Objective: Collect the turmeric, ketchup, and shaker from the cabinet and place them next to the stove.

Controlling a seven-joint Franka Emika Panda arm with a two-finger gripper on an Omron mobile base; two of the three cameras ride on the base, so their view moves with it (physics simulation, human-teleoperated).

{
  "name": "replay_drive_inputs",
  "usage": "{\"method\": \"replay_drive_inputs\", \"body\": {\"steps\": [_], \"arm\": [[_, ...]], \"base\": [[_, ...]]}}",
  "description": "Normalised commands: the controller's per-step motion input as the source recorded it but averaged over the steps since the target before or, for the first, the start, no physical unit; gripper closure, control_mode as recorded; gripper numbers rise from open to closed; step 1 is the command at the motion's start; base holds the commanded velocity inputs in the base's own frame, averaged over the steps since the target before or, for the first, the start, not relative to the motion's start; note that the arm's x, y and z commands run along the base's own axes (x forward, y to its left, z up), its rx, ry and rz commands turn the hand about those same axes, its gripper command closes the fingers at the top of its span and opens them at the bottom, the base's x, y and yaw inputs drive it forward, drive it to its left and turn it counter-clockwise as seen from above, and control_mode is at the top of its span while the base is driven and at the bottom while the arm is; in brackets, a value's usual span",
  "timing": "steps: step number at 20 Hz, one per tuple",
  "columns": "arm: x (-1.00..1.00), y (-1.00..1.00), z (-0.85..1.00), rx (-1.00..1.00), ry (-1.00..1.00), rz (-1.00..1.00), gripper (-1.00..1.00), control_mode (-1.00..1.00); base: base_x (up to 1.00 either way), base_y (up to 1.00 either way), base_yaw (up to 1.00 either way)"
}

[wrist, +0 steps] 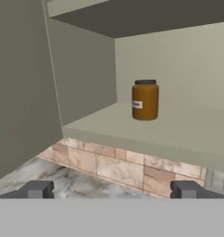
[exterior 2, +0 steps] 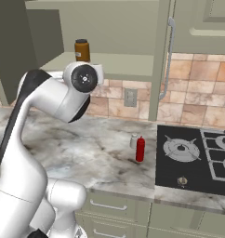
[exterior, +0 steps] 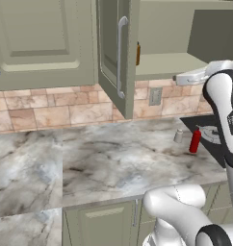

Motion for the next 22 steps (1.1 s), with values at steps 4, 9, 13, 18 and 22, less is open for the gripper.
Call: {"method": "replay_drive_inputs", "body": {"steps": [4,9,13,18,22], "arm": [[0.00,0.13,0.00,-0.04,0.00,0.00,-1.00,-1.00],[0.00,0.00,0.00,0.00,0.00,0.00,-1.00,-1.00],[0.00,0.00,0.00,0.00,0.00,0.00,-1.00,-1.00],[0.05,0.00,0.02,0.01,0.00,0.00,-1.00,-1.00],[0.27,0.00,0.18,0.00,0.00,0.00,-1.00,-1.00]], "base": [[0.00,0.00,0.00],[0.00,0.00,0.00],[0.00,0.00,0.00],[0.00,0.00,0.00],[0.00,0.00,0.00]]}}
